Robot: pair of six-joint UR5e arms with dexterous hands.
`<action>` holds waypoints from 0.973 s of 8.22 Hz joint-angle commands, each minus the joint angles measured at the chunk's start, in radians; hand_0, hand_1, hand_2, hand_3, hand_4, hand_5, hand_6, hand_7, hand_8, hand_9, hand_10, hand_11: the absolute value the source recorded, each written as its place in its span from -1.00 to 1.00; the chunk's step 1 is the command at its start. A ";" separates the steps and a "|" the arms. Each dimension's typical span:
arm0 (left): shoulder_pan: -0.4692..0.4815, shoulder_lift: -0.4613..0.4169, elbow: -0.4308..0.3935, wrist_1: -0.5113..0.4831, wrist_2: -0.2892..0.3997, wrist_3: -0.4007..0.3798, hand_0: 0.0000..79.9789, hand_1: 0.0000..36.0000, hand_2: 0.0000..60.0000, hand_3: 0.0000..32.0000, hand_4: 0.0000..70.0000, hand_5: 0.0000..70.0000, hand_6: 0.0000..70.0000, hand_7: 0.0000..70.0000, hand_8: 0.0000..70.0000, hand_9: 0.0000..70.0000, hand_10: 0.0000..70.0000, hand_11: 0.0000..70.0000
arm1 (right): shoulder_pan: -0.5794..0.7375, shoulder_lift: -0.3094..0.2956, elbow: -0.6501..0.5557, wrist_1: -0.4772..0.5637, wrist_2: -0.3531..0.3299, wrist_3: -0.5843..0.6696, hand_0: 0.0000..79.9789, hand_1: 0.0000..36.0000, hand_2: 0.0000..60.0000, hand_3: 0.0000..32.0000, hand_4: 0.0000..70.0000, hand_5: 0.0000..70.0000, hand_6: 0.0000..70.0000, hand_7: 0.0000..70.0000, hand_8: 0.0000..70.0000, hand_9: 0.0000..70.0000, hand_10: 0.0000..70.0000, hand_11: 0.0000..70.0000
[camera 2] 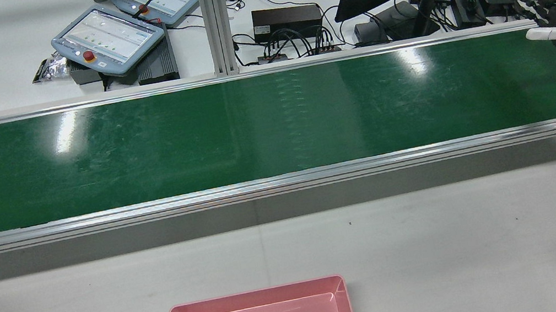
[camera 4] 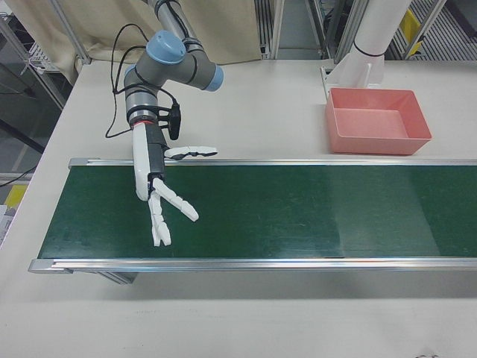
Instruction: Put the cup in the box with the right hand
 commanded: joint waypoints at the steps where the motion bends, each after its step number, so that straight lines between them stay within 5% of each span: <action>1: 0.000 0.000 0.001 0.000 0.000 0.000 -1.00 -1.00 -1.00 -1.00 -1.00 -1.00 -1.00 -1.00 -1.00 -1.00 -1.00 -1.00 | -0.002 -0.001 0.000 0.000 0.000 -0.001 0.15 -0.34 -0.55 -0.79 -0.79 -0.89 -0.92 -0.67 -0.98 -0.88 -0.95 -0.88; 2: 0.000 0.000 0.001 0.000 0.000 0.000 -1.00 -1.00 -1.00 -1.00 -1.00 -1.00 -1.00 -1.00 -1.00 -1.00 -1.00 -1.00 | -0.002 -0.001 0.000 0.000 0.000 -0.001 0.16 -0.39 -0.66 -0.78 -0.76 -0.89 -0.92 -0.68 -0.98 -0.88 -0.95 -0.88; 4: 0.000 0.000 0.001 0.001 0.000 0.000 -1.00 -1.00 -1.00 -1.00 -1.00 -1.00 -1.00 -1.00 -1.00 -1.00 -1.00 -1.00 | -0.003 -0.001 0.000 0.000 0.000 -0.001 0.13 -0.29 -0.41 -0.79 -0.80 -0.89 -0.92 -0.67 -0.98 -0.88 -0.95 -0.88; 5: 0.000 0.000 0.000 0.000 0.000 0.000 -1.00 -1.00 -1.00 -1.00 -1.00 -1.00 -1.00 -1.00 -1.00 -1.00 -1.00 -1.00 | -0.003 -0.001 -0.001 0.000 0.000 -0.001 0.14 -0.35 -0.52 -0.80 -0.76 -0.89 -0.92 -0.67 -0.98 -0.88 -0.95 -0.88; 6: 0.000 0.002 0.000 0.001 0.000 0.000 -1.00 -1.00 -1.00 -1.00 -1.00 -1.00 -1.00 -1.00 -1.00 -1.00 -1.00 -1.00 | -0.005 0.000 -0.001 0.000 0.000 -0.004 0.09 -0.20 -0.16 -0.84 -0.85 -0.89 -0.92 -0.66 -0.98 -0.87 -0.94 -0.87; 7: 0.000 0.000 0.000 0.001 0.000 0.000 -1.00 -1.00 -1.00 -1.00 -1.00 -1.00 -1.00 -1.00 -1.00 -1.00 -1.00 -1.00 | -0.005 0.000 -0.001 0.000 0.000 -0.004 0.13 -0.36 -0.50 -0.85 -0.75 -0.89 -0.91 -0.66 -0.97 -0.87 -0.94 -0.87; 8: 0.000 0.000 0.000 0.000 0.000 0.000 -1.00 -1.00 -1.00 -1.00 -1.00 -1.00 -1.00 -1.00 -1.00 -1.00 -1.00 -1.00 | -0.006 0.000 -0.003 0.000 0.000 -0.004 0.14 -0.36 -0.50 -0.86 -0.74 -0.89 -0.91 -0.65 -0.97 -0.87 -0.94 -0.87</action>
